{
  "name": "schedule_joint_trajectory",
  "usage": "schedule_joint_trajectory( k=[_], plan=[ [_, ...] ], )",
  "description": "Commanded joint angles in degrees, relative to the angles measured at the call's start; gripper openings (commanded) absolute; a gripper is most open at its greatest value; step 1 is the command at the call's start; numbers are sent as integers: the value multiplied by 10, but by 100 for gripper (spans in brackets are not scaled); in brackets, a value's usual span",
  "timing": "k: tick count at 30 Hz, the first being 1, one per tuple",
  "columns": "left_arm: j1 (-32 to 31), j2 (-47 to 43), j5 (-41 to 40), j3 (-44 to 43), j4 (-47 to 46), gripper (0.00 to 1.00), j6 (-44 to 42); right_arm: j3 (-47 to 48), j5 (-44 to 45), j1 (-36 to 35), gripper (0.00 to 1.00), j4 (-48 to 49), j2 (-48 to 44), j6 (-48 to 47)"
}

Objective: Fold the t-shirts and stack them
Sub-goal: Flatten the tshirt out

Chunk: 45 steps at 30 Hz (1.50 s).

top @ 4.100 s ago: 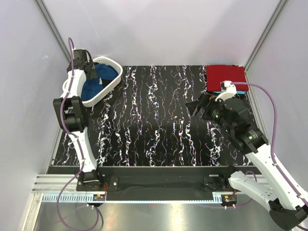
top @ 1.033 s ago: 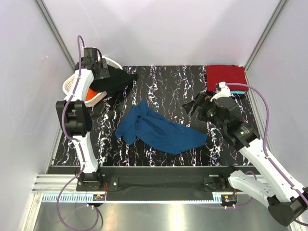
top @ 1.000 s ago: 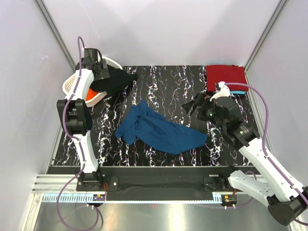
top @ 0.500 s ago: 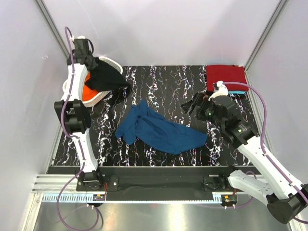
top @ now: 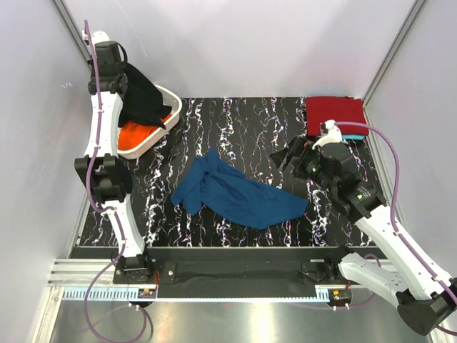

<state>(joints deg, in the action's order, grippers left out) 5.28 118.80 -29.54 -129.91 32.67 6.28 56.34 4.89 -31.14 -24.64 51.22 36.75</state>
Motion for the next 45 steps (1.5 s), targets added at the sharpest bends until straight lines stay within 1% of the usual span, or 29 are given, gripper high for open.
schedule_joint_trajectory(
  k=[1, 6, 9, 13, 20, 22, 24, 25, 26, 29, 30, 31, 34, 36, 37, 38, 40, 41, 42, 43, 44, 45],
  plan=[
    [5, 0, -61, -36, -73, 0, -43, 28, 5, -2, 100, 28, -1, -6],
    [5, 23, -85, 7, -88, 0, -58, 27, 1, -2, 100, 35, 10, -6],
    [4, 32, -80, 40, -92, 0, -59, 23, 0, -2, 100, 37, 12, -7],
    [3, 37, -32, 89, -98, 0, -44, 20, 9, -2, 100, 38, 12, -12],
    [-15, 65, -7, 161, -96, 0, -57, 16, 6, -2, 100, 49, 29, -16],
    [-18, 71, -3, 169, -86, 5, -57, 15, 2, -2, 100, 50, 33, -15],
    [-20, 66, 20, 183, -68, 17, -49, 14, 0, -2, 100, 49, 32, -16],
    [-19, 63, 57, 188, -60, 18, -46, 12, 1, -2, 100, 50, 31, -12],
    [-19, 58, 76, 199, -51, 19, -43, 11, 3, -2, 100, 50, 27, -10],
    [-20, 34, 144, 216, -13, 35, -22, 8, 4, -2, 100, 50, 30, -2],
    [-20, 15, 160, 219, 5, 44, -10, 6, -1, -2, 100, 49, 33, 0],
    [-23, 5, 174, 222, 14, 55, -4, 4, -4, -3, 100, 43, 36, 2],
    [-43, -54, 161, 245, 35, 67, 4, -7, -25, -2, 100, 22, 53, 40],
    [-71, -106, 145, 276, 47, 69, 6, -11, -36, -2, 99, 2, 70, 62],
    [-82, -125, 156, 291, 48, 69, 5, -17, -37, -2, 98, -21, 77, 87],
    [-108, -164, 159, 327, 48, 70, 7, -20, -37, -2, 98, -30, 86, 102],
    [-137, -204, 178, 369, 46, 70, 4, -36, -39, -2, 98, -51, 92, 141],
    [-164, -239, 180, 408, 44, 72, 11, -43, -41, -1, 98, -54, 96, 154],
    [-176, -257, 212, 427, 44, 72, 15, -55, -39, -1, 98, -65, 98, 168],
    [-186, -275, 231, 445, 43, 72, 24, -61, -35, 3, 98, -75, 99, 207],
    [-199, -308, 256, 480, 41, 72, 34, -65, -30, 5, 98, -87, 106, 231],
    [-206, -325, 293, 500, 39, 72, 51, -74, -21, 8, 98, -116, 108, 253]
  ],
)
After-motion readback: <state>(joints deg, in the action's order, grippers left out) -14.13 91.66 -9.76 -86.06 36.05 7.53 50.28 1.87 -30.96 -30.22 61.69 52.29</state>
